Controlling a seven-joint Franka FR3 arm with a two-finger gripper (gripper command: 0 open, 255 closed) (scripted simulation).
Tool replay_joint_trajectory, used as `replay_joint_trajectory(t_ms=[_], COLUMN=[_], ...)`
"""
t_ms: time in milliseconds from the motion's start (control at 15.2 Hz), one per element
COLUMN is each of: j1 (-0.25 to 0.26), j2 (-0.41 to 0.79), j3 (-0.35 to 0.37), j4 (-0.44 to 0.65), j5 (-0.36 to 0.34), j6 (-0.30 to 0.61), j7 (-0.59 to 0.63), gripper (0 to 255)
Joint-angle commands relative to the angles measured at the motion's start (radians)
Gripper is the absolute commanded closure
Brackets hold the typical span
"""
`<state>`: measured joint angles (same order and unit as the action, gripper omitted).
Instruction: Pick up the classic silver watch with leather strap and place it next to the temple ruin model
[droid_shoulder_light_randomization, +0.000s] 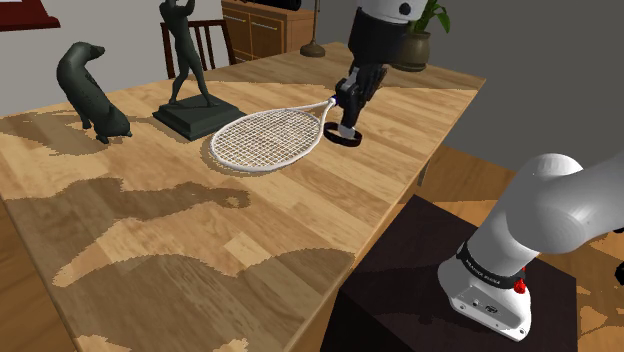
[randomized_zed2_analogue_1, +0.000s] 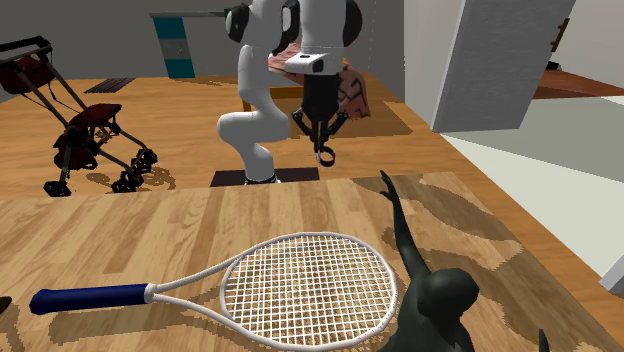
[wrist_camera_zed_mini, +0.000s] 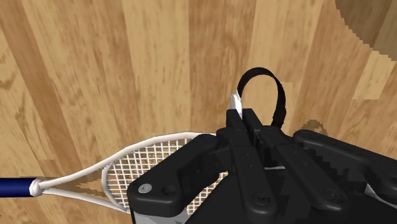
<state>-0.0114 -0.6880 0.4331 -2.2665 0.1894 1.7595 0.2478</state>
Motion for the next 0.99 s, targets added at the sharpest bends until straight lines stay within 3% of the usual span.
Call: replay_joint_trajectory(t_ms=[0,924], j1=[-0.002,-0.024], j2=[0.005,0.064], j3=[-0.003,-0.022], j4=[0.031,0.262], j5=[-0.004,-0.034], j6=[-0.026,-0.2], j7=[0.002,0.007], gripper=[255,255])
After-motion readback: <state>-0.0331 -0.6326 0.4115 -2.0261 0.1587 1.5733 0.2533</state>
